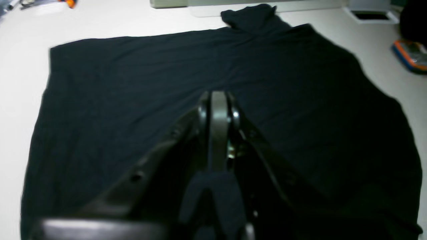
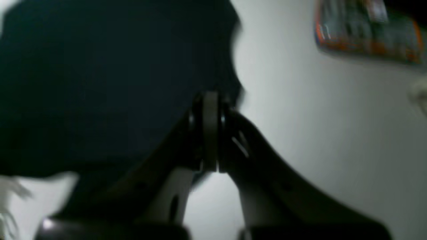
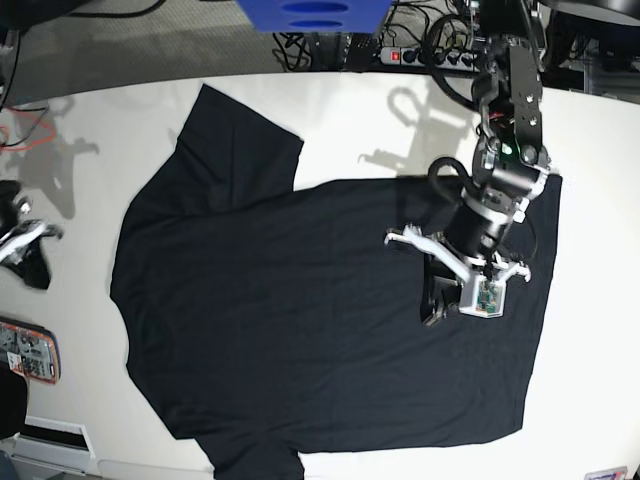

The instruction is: Fold the T-shirt properly

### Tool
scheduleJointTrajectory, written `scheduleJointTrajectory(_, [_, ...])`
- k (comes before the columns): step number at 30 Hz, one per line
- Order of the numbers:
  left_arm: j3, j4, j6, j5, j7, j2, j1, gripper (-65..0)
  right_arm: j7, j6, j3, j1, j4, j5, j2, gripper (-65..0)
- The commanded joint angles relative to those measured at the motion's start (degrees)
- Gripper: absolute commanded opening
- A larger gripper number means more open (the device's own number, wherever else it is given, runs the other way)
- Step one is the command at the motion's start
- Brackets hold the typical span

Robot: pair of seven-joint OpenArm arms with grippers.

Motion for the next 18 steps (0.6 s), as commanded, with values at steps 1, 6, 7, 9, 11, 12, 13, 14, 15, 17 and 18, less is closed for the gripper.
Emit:
scheduleJointTrajectory(1, [-0.18, 1.38, -0.12, -0.70, -1.43, -0.14, -0.54, -65.0, 1.07, -0.03, 2.16, 0.45, 0.55, 0.88, 1.64, -65.0])
scheduleJointTrajectory(6, [-0.18, 1.38, -0.12, -0.79, -1.43, -0.14, -0.36, -65.0, 1.16, 0.06, 5.76, 0.18, 0.55, 1.32, 1.64, -65.0])
scheduleJointTrajectory(7, [-0.18, 1.38, -0.12, -0.79, -1.43, -0.14, -0.36, -65.0, 1.42, 0.06, 5.85, 0.18, 0.55, 1.32, 1.55, -65.0])
scheduleJointTrajectory(9, [-0.18, 1.47, -0.12, -0.79, -1.43, -0.14, -0.54, -65.0, 1.51, 0.06, 5.85, -0.08, 0.55, 1.32, 1.55, -65.0])
scheduleJointTrajectory(11, [-0.26, 1.47, -0.12, -0.87, -1.52, -0.14, -0.72, -65.0, 1.86, 0.06, 5.85, -0.25, 0.55, 1.32, 1.37, -65.0])
scheduleJointTrajectory(12, [-0.26, 1.47, -0.12, -0.87, -1.52, -0.14, -0.72, -65.0, 2.48, 0.06, 5.76, -0.25, 0.55, 1.32, 1.20, -65.0])
scheduleJointTrajectory(13, [-0.26, 1.47, -0.12, -0.87, -1.52, -0.14, -0.80, -65.0, 3.36, 0.06, 5.68, -0.25, 0.55, 1.32, 0.49, -65.0])
scheduleJointTrajectory(14, [-0.26, 1.47, -0.12, -0.87, -1.52, -0.14, -0.80, -65.0, 4.41, 0.06, 5.68, -0.17, 0.55, 0.97, -0.21, -65.0])
scheduleJointTrajectory(15, [-0.26, 1.47, -0.12, -0.87, -1.52, -0.14, -0.80, -65.0, 5.12, -0.12, 5.41, 0.01, 0.55, 0.35, -0.74, -65.0])
scheduleJointTrajectory(17, [-0.26, 1.47, -0.12, -0.87, -1.52, -0.14, -0.80, -65.0, 6.08, -1.87, 3.65, 0.27, 0.55, -2.90, -1.97, -65.0])
scheduleJointTrajectory(18, [-0.26, 1.47, -0.12, -0.87, -1.52, -0.14, -0.80, -65.0, 6.70, -3.90, 1.28, 1.33, 0.55, -5.71, -2.76, -65.0])
